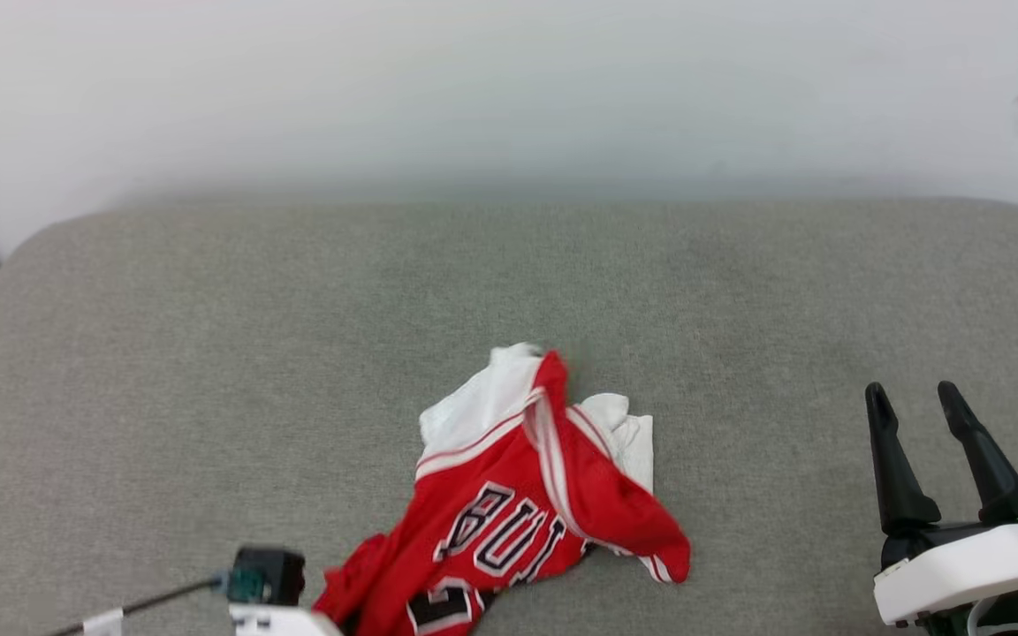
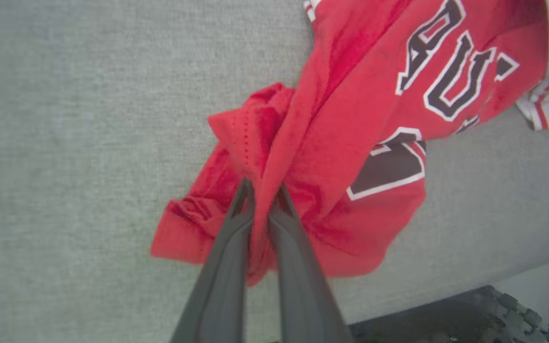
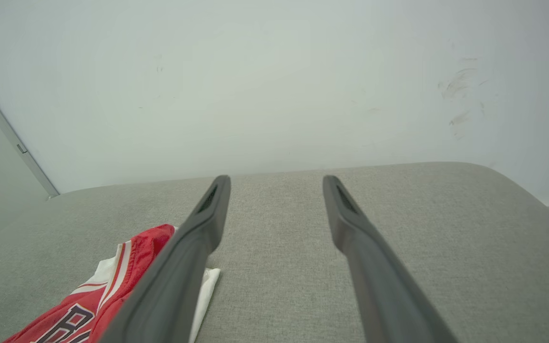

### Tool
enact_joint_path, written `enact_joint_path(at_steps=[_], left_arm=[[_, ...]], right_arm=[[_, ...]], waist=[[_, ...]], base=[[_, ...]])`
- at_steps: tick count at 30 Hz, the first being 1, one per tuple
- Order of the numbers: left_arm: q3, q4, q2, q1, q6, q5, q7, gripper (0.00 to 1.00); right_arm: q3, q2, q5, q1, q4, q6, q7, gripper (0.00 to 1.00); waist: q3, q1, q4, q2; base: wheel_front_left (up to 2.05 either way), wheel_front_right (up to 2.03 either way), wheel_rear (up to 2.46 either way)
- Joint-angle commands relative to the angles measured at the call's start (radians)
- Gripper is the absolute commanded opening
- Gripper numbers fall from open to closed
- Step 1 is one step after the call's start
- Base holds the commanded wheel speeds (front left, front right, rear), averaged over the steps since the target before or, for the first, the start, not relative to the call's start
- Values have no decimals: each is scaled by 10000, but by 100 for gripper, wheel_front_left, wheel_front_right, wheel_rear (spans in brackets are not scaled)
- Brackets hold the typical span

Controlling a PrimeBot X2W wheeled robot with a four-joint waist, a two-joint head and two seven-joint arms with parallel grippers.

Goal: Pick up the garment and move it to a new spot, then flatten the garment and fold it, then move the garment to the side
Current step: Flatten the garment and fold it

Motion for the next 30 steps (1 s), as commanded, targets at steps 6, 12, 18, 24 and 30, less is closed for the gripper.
enact_joint_path(at_steps=[6, 12, 18, 24, 30], left_arm=[[-174, -193, -409, 1116, 151, -519, -71, 100], [250, -405, -610, 474, 409, 231, -1642, 100], [636, -742, -589, -261, 522, 1169, -3398, 100], [925, -1058, -521, -626, 610, 1751, -4730, 100], [1051, -1491, -407, -707, 797, 1995, -4963, 100]], right_arm=[[97, 18, 72, 289, -40, -3, 141, 100], [50, 20, 16, 444, -114, -3, 265, 100], [-17, 20, 10, 510, -36, -3, 459, 100], [-208, 20, -20, 434, 284, -3, 880, 100], [-296, 22, 136, 82, 833, -3, 1494, 100]], waist=[[-342, 1, 4, 0], [-461, 1, -66, 0], [-510, 1, -113, 0], [-543, 1, -107, 0], [-500, 1, 116, 0]], base=[[0, 0, 0], [0, 0, 0], [0, 0, 0], [0, 0, 0], [0, 0, 0]])
